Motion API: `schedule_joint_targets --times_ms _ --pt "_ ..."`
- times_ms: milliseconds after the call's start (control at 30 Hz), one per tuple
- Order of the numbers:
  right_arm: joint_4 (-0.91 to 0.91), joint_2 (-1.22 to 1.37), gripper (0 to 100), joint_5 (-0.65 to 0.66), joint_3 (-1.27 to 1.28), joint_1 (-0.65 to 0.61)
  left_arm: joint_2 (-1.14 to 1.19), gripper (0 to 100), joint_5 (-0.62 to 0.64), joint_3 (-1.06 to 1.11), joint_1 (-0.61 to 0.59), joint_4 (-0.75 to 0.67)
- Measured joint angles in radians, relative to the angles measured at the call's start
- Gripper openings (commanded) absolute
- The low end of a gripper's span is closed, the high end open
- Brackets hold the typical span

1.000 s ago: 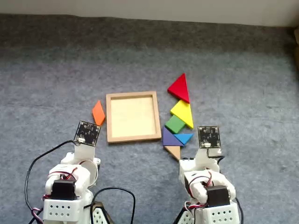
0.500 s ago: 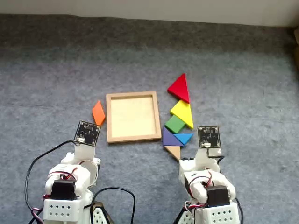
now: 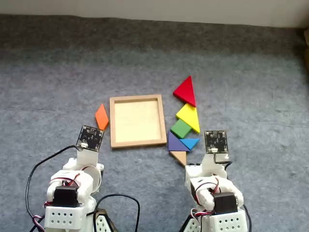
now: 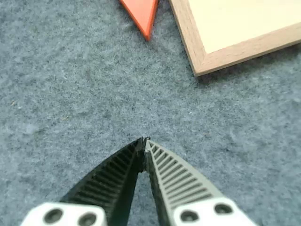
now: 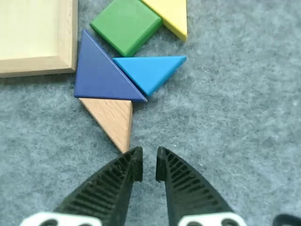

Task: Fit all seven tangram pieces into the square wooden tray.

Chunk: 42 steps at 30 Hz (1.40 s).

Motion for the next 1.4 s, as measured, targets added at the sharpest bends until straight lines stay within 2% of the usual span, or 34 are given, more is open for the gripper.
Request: schedule_joint_targets --times_ms 200,333,500,567,700,867,1067,1400 --pt "0.0 0.0 6.6 0.0 0.0 0.009 0.0 3 0.0 0.0 0.0 0.0" --pt "-0.008 0.0 6.7 0.003 -0.002 0.1 0.0 3 0.0 0.0 0.0 0.0" --pt "-0.107 -0.003 6.7 0.005 -0.094 0.157 0.0 3 0.0 0.0 0.0 0.0" --pt "-0.137 -0.002 6.7 0.029 -0.129 0.16 0.0 3 0.0 0.0 0.0 0.0" --pt "-0.161 0.0 6.7 0.158 -0.186 0.16 0.0 3 0.0 0.0 0.0 0.0" --pt "-0.169 0.014 8.4 0.189 -0.325 0.121 0.0 3 0.0 0.0 0.0 0.0" --pt "-0.176 0.324 25.9 0.189 -0.522 0.06 0.0 3 0.0 0.0 0.0 0.0" --pt "-0.176 1.04 27.0 0.189 -0.942 0.057 0.0 3 0.0 0.0 0.0 0.0"
